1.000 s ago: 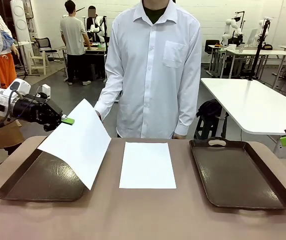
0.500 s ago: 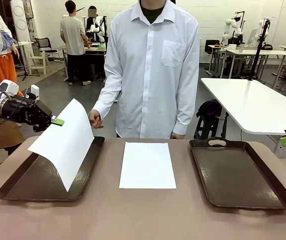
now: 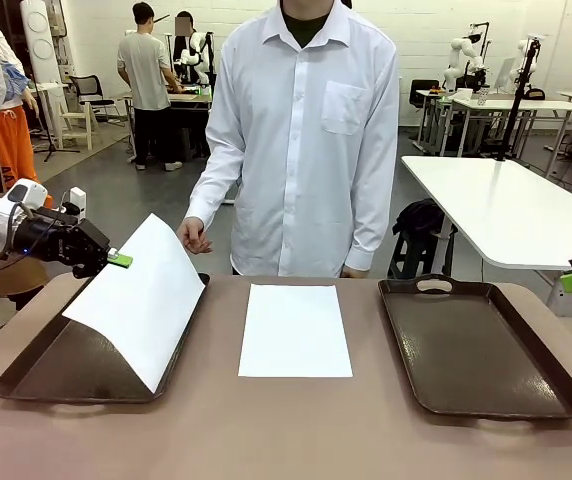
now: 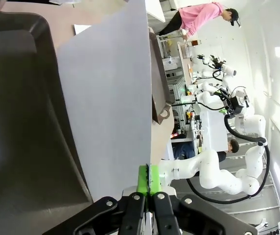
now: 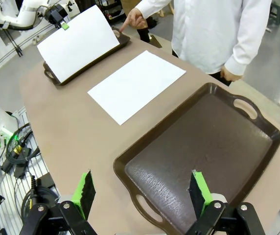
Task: Sort the A4 documents.
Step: Place the A4 Paper in the designated Handle tray.
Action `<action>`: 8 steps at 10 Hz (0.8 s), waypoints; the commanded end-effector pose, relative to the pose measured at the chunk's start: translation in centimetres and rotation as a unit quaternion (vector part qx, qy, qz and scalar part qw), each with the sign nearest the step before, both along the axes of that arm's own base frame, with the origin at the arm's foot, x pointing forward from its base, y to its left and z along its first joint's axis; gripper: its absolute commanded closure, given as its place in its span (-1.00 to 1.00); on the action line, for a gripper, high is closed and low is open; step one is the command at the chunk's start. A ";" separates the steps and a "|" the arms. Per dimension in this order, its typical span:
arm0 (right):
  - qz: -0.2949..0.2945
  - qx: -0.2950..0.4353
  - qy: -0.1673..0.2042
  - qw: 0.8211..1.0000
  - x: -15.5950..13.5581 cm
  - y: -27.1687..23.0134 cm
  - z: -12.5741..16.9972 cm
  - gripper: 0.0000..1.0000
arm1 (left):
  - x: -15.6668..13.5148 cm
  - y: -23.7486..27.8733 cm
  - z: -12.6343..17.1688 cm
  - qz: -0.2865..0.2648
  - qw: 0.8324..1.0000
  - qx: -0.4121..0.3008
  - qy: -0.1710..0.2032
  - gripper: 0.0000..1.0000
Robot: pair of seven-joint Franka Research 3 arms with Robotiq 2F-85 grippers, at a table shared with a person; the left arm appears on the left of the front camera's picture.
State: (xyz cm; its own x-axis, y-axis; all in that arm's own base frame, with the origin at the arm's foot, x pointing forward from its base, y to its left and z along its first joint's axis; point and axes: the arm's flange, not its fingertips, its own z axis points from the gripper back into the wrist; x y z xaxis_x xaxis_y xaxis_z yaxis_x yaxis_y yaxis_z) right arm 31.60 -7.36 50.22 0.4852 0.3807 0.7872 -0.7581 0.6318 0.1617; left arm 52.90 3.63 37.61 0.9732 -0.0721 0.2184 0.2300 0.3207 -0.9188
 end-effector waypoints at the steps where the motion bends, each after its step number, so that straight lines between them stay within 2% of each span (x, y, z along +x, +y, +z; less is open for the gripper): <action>1: 0.008 0.008 -0.008 1.000 0.3 0.0 -0.1 -1.00 | 0.5 0.4 -0.3 0.013 1.000 0.022 -0.006 0.98; 6: 0.008 0.008 -0.008 1.000 0.3 0.0 -0.1 -1.00 | 1.3 0.4 -4.3 0.025 0.994 0.092 0.053 0.98; 8: 0.008 0.008 -0.008 1.000 0.3 0.0 -0.1 -1.00 | 1.2 0.6 -4.4 0.045 0.983 0.157 0.088 0.98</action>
State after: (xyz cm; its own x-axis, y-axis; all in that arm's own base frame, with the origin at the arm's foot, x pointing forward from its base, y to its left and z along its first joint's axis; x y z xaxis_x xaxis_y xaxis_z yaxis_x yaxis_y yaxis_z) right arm 31.60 -7.34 50.22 0.4850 0.3814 0.7870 -0.7585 0.6314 0.1615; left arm 54.06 4.70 32.22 0.9962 -0.0276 0.0830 0.0848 0.5371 -0.8393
